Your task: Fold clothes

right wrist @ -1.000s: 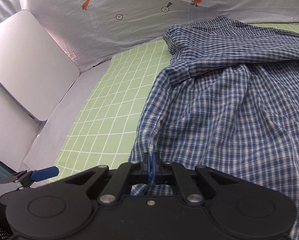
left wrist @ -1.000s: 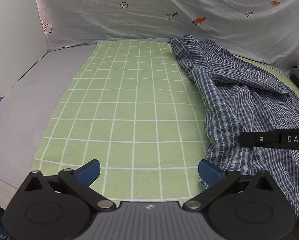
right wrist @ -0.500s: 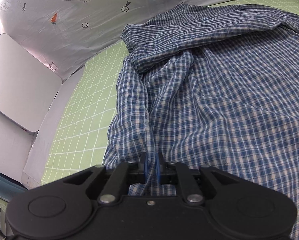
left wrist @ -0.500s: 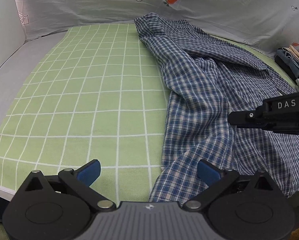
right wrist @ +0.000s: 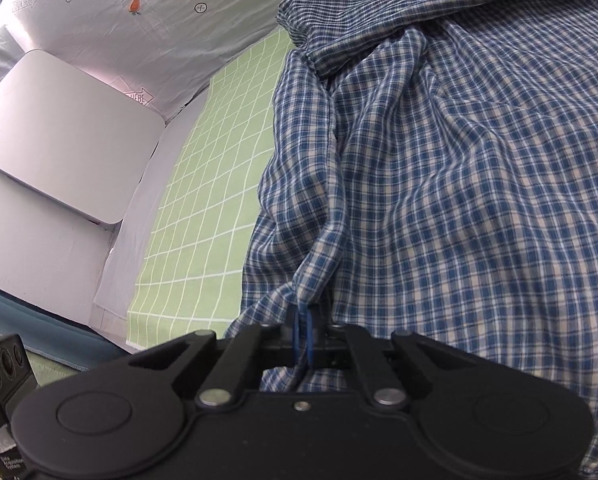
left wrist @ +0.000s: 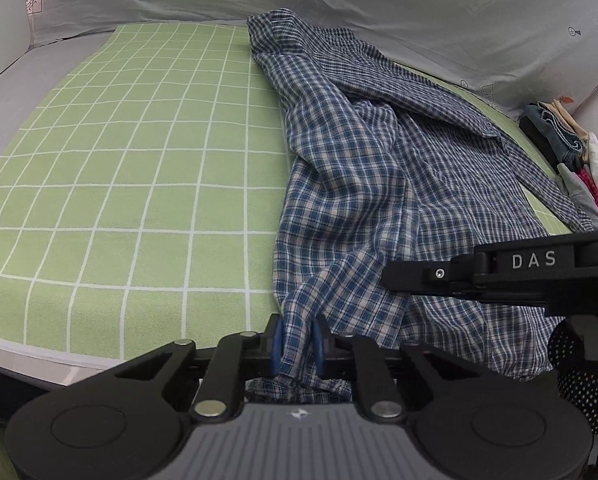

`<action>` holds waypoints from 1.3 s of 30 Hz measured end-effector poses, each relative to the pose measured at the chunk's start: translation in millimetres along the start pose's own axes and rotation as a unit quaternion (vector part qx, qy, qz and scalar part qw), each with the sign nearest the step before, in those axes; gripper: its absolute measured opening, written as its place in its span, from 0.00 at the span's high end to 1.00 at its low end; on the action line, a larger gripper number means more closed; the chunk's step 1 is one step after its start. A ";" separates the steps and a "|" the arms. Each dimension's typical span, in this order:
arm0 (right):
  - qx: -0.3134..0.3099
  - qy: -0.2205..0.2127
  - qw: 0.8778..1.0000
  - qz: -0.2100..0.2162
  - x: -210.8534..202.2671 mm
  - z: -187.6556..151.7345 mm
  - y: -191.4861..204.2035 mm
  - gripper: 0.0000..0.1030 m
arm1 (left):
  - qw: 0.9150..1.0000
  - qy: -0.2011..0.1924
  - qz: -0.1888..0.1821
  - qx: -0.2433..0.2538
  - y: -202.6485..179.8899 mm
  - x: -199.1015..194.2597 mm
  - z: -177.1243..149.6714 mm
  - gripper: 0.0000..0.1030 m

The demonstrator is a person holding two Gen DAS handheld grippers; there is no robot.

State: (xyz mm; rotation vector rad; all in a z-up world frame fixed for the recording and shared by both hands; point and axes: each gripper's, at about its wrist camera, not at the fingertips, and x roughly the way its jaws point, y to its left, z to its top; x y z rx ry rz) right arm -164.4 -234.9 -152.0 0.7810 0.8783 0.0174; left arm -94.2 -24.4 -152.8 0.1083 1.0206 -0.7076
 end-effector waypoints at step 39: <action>0.017 0.052 0.998 -0.013 -38.1 7.6 -68.0 0.99 | 0.991 -0.001 0.020 -0.131 -1.5 12.2 -6.9 0.68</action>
